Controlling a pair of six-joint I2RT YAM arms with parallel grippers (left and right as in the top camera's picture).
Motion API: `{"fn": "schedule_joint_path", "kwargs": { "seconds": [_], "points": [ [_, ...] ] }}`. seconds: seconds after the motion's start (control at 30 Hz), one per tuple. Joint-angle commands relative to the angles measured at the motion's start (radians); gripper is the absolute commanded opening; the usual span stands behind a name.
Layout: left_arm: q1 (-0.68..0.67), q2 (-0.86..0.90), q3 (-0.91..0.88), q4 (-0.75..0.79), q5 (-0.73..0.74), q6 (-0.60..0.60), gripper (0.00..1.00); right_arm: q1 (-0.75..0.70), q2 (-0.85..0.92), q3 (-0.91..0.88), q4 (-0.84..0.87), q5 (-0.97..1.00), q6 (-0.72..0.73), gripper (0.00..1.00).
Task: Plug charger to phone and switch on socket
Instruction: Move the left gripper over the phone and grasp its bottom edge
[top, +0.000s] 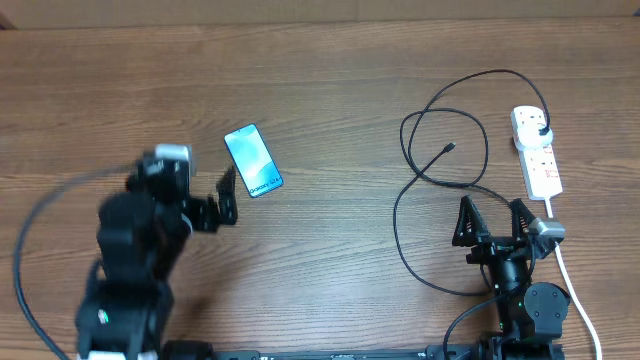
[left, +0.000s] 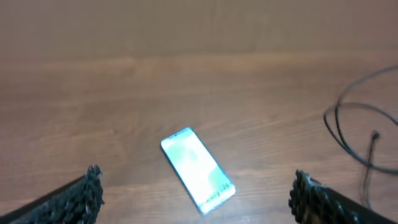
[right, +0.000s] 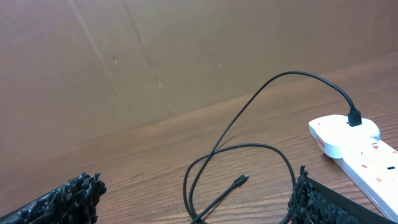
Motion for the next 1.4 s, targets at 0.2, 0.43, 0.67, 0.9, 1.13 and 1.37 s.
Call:
{"fn": "schedule_joint_path", "kwargs": {
  "seconds": [0.2, 0.43, 0.67, 0.9, 1.13, 1.37],
  "points": [
    [-0.001, 0.313, 0.323, -0.27, 0.324, -0.016, 0.99, -0.006, -0.008, -0.011, 0.004, 0.005, -0.004, 1.0],
    [-0.002, 0.478, 0.324, -0.303, 0.301, -0.136, 1.0, -0.006, -0.008, -0.011, 0.004, 0.006, -0.004, 1.0],
    [-0.039, 0.614, 0.443, -0.43, 0.032, -0.331, 1.0, -0.006, -0.008, -0.011, 0.004, 0.005, -0.004, 1.0],
    [-0.047, 0.808, 0.618, -0.481, 0.003, -0.423, 1.0, -0.006, -0.008, -0.011, 0.004, 0.006, -0.004, 1.0],
    [-0.048, 0.976, 0.62, -0.463, 0.01, -0.478, 1.0, -0.006, -0.008, -0.011, 0.004, 0.006, -0.004, 1.0],
    [-0.05, 1.102, 0.62, -0.386, -0.016, -0.603, 1.0, -0.006, -0.008, -0.011, 0.004, 0.006, -0.004, 1.0]
  ]
}}
